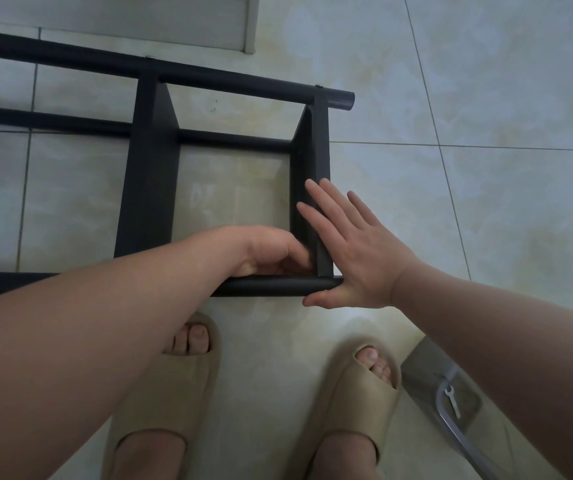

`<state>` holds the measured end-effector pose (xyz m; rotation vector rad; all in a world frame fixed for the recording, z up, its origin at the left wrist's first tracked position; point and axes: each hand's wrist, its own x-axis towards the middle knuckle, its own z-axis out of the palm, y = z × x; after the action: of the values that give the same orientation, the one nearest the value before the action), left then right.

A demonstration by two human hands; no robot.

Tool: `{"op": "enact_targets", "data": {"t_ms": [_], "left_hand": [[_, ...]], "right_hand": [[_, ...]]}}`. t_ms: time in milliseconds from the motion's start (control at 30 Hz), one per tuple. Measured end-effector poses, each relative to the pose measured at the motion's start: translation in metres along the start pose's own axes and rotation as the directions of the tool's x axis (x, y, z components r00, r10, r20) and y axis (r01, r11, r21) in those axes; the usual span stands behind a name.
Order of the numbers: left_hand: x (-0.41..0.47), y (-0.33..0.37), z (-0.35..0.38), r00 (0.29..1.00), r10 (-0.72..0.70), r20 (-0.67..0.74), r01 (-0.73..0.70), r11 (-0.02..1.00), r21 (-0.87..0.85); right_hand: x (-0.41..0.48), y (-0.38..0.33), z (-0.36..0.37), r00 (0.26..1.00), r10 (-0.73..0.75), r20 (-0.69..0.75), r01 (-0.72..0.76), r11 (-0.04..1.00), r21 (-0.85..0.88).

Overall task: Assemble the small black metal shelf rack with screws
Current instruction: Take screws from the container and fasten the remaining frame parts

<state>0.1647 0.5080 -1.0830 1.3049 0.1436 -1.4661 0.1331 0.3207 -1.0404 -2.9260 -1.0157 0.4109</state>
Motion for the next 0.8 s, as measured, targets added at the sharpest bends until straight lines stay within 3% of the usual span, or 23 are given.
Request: {"op": "enact_targets", "data": {"t_ms": [300, 567, 800], "left_hand": [[-0.0004, 0.0014, 0.0032, 0.996, 0.022, -0.085, -0.013, 0.994, 0.109], [-0.0025, 0.0025, 0.0027, 1.000, -0.001, -0.026, 0.001, 1.000, 0.014], [0.0006, 0.0018, 0.0034, 0.993, 0.081, -0.084, -0.067, 0.986, 0.155]], "right_hand": [[0.0010, -0.0004, -0.0011, 1.000, 0.000, 0.026, 0.000, 1.000, 0.000], [0.0013, 0.0011, -0.0005, 1.000, -0.013, 0.020, 0.012, 0.999, 0.030], [0.0014, 0.0024, 0.0022, 1.000, -0.028, -0.008, 0.029, 0.999, 0.043]]}}
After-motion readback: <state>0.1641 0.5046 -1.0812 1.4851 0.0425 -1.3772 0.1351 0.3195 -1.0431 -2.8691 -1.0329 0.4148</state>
